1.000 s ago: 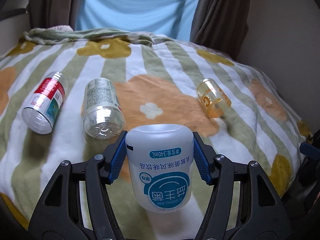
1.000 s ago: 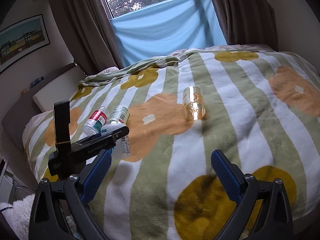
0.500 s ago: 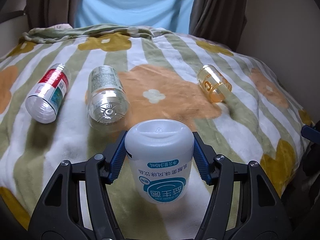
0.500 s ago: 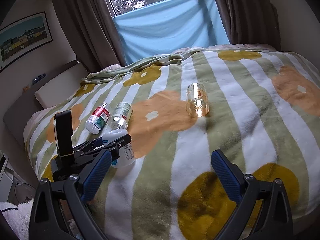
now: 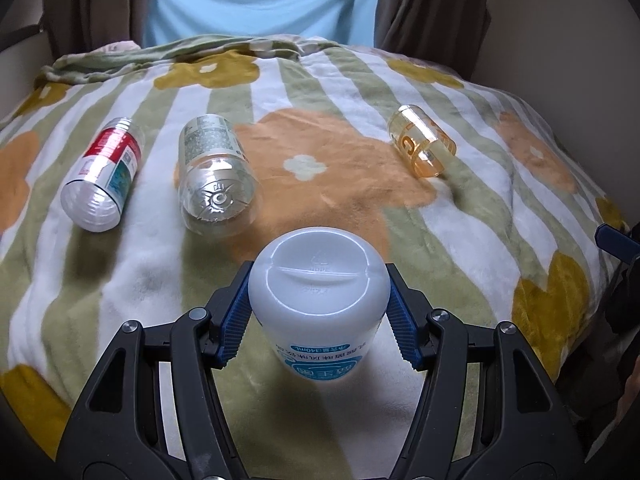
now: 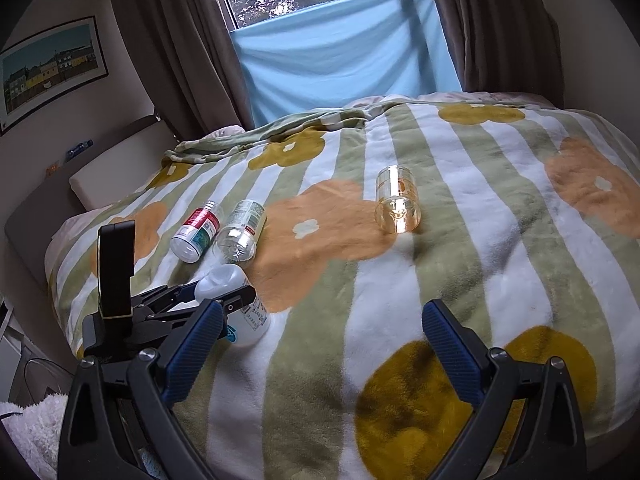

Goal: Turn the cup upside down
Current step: 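Lower the white bottle onto the blanket and open the left gripper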

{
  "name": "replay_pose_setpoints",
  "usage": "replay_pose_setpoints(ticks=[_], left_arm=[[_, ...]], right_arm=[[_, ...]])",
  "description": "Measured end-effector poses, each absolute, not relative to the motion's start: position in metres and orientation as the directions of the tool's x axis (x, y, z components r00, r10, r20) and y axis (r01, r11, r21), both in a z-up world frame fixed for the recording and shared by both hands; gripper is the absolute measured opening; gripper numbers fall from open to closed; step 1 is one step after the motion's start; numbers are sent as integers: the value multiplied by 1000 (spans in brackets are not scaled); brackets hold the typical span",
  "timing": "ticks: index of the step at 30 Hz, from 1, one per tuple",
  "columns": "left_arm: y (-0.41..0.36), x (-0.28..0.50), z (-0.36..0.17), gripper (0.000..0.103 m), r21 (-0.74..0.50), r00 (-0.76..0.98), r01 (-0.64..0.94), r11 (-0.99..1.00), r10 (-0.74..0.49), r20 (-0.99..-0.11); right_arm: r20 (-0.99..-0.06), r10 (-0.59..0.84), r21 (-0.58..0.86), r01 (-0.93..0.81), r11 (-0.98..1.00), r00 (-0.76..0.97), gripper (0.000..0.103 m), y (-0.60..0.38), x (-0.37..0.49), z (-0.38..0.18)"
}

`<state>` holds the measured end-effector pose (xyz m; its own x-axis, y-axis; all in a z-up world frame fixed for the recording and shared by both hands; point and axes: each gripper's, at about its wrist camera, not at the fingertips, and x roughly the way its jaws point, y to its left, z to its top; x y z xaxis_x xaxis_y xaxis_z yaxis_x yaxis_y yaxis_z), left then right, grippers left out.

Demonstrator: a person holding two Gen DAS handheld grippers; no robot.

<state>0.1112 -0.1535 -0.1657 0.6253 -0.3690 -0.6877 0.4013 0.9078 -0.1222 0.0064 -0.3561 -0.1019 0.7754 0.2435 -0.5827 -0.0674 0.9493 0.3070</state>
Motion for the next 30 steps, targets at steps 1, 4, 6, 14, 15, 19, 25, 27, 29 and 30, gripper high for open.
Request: replay_pose_setpoints(ticks=[1,4,6,14,15,19,25,27,29,30], left_arm=[[-153,111,-165,60,-131,625,404,905,-378,-683],[-152,111,-166,97,-138,623,391,910,-372,-688],[-151,109,-165,103,-128,640,382,915,-362,-678],[-151,109,-164,103,-104,631,391,915,-349,-693],[-150,108,-162,103,-106,634,392,914,-352,-689],[-140,100,-145,103,-95,655,385,918,-344,-672],[-109,77,-78,103,-63,754,359,931,-329,-568],[-98,68,-51,103,-41,798,337,940,-309,-517],[-86,59,-28,103,-24,835,315,949,-289,-469],[-80,55,-20,103,-20,847,307,951,-283,-451]], right_arm=[[-582,245,307,-69,949,775,100,-355,6,-102],[-582,245,305,-71,950,776,100,-355,6,-102],[-580,245,305,-72,950,777,100,-354,6,-102],[-580,247,306,-73,949,776,100,-355,7,-103],[-578,246,306,-73,949,778,100,-354,7,-102],[-565,237,295,-76,953,790,100,-353,10,-95],[-497,153,186,-67,980,854,100,-336,9,-56],[-460,119,154,-54,987,880,100,-329,8,-41],[-421,88,126,-38,991,903,100,-321,7,-27],[-404,75,114,-31,993,912,100,-317,6,-20]])
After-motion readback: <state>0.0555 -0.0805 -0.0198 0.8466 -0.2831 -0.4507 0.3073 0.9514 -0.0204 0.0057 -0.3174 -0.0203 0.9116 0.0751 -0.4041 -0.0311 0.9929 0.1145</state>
